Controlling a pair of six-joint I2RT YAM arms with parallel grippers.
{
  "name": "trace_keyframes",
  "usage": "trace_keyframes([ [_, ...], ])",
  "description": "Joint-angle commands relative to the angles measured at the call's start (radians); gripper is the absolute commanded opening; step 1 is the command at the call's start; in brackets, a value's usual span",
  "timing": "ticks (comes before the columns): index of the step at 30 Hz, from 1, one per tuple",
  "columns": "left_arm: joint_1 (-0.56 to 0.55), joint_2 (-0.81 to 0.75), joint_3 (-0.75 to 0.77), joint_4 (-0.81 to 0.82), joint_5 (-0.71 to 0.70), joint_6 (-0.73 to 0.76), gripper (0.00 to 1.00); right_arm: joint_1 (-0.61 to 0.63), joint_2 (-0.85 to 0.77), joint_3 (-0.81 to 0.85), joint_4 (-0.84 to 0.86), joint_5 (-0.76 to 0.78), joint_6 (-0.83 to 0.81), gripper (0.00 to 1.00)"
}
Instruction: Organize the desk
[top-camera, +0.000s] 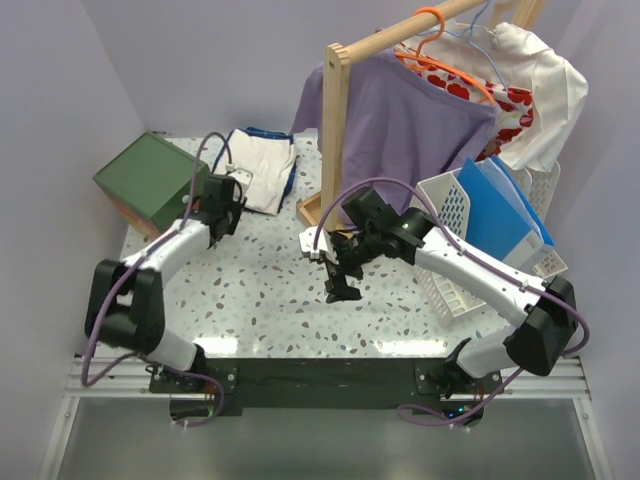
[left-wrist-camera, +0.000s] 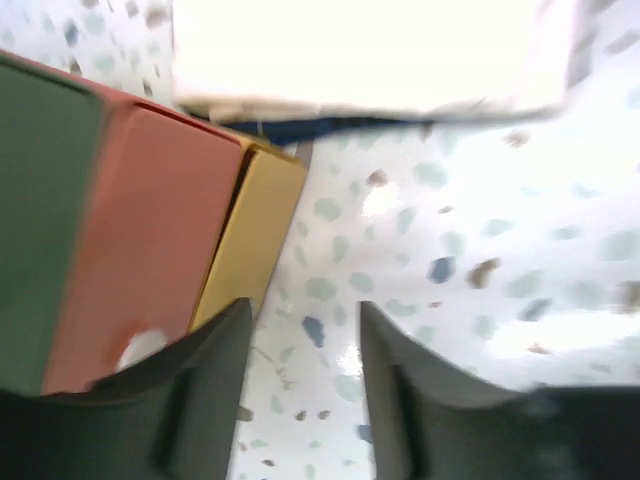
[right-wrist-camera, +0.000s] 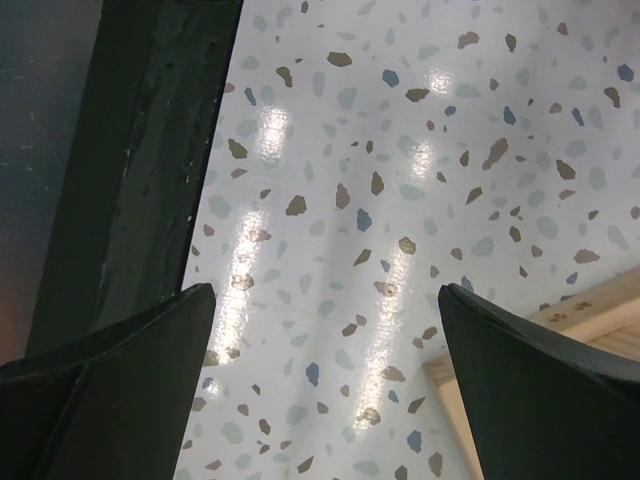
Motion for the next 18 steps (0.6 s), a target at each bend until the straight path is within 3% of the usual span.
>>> trace_keyframes([
  [1,0.007,-0.291,-0.08,-0.001,0.263,-0.084,0.6,-0.005,-0.095,0.001,-0.059,0.069,-0.036,0.99],
  [5,0.007,-0.604,-0.182,-0.009,0.377,-0.133,0.77,-0.005,-0.165,0.01,-0.191,0.172,-0.053,0.99],
  [10,0.009,-0.853,-0.24,-0.019,0.42,-0.285,0.92,-0.033,-0.303,-0.045,-0.108,0.515,0.096,0.99],
  [11,0.009,-0.908,-0.233,-0.018,0.423,-0.314,0.99,-0.063,-0.352,-0.052,-0.084,0.516,0.119,0.99],
  [18,0.009,-0.996,-0.124,-0.07,0.477,-0.437,1.0,-0.301,-0.491,-0.025,-0.015,0.543,0.281,0.99],
])
